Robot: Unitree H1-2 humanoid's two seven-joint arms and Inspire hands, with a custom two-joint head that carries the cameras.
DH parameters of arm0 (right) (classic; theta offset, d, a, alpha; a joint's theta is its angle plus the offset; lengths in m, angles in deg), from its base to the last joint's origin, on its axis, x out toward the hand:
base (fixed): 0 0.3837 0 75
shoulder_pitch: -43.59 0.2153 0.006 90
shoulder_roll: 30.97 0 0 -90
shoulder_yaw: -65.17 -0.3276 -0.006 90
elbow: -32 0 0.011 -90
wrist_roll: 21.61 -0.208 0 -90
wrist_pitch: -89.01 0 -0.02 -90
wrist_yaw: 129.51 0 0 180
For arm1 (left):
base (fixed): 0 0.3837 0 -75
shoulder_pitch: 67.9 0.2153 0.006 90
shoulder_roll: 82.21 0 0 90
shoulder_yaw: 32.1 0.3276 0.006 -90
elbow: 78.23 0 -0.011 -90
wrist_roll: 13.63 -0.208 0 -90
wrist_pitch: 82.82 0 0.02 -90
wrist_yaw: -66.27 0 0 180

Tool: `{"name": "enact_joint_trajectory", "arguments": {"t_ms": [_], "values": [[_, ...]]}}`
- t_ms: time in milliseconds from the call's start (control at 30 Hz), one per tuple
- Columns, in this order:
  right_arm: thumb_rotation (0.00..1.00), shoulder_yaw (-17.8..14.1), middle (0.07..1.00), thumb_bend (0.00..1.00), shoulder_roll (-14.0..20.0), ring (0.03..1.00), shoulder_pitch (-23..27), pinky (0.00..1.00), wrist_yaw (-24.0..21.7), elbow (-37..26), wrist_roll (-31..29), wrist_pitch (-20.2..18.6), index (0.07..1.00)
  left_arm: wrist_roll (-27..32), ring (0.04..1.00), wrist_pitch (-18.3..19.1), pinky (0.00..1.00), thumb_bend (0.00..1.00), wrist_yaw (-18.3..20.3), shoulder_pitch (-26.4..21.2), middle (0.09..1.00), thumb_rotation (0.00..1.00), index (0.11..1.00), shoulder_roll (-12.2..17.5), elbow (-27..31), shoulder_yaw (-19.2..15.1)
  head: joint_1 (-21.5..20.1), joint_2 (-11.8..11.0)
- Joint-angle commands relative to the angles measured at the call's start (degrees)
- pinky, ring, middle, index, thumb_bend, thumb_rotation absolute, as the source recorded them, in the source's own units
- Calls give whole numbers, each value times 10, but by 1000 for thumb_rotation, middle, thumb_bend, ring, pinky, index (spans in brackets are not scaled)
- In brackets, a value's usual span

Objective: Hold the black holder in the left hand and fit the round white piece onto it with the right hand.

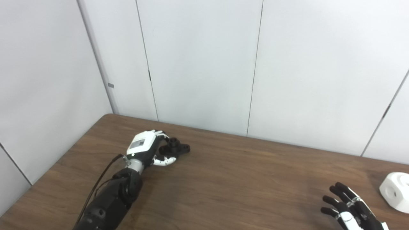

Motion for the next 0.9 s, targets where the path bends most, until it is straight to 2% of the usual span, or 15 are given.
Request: {"name": "enact_joint_trajectory", "arguments": {"t_ms": [0, 233, 433, 467, 500, 567, 667, 867], "values": [[426, 0, 811, 419, -3, 730, 14, 620, -4, -12, -5, 22, 774, 0, 946, -18, 1000, 992, -15, -12, 890, 358, 699, 6, 5, -5, 2, 1], [426, 2, 810, 420, -3, 730, 16, 615, -5, -7, -2, 26, 774, 6, 929, -35, 1000, 994, -43, -15, 864, 255, 673, -3, -9, -13, 0, 0], [412, 1, 807, 417, -3, 724, 16, 609, -6, -5, -4, 29, 770, 1, 920, -56, 1000, 976, -80, -19, 835, 213, 630, -10, -28, -18, 2, 1], [418, 1, 809, 421, -2, 726, 15, 610, -6, -6, -3, 29, 772, -2, 912, -67, 1000, 947, -95, -20, 817, 149, 580, -11, -33, -18, 2, 2], [422, 1, 811, 423, -1, 725, 14, 610, -6, -7, -3, 28, 774, -5, 906, -76, 1000, 741, -108, -20, 794, 105, 534, -12, -38, -17, 2, 2], [429, 0, 816, 426, 1, 732, 13, 616, -8, -7, -3, 28, 779, -11, 890, -92, 1000, 570, -133, -23, 748, 63, 493, -12, -52, -15, 3, 2], [430, -1, 820, 419, 2, 735, 13, 623, -8, -5, -4, 31, 785, -17, 889, -104, 1000, 530, -148, -25, 723, 51, 484, -8, -62, -10, 4, 4], [433, -2, 815, 439, 2, 730, 14, 615, -7, -10, -5, 28, 779, -19, 889, -109, 1000, 524, -148, -25, 721, 51, 483, -3, -56, -9, 8, 8]]}}
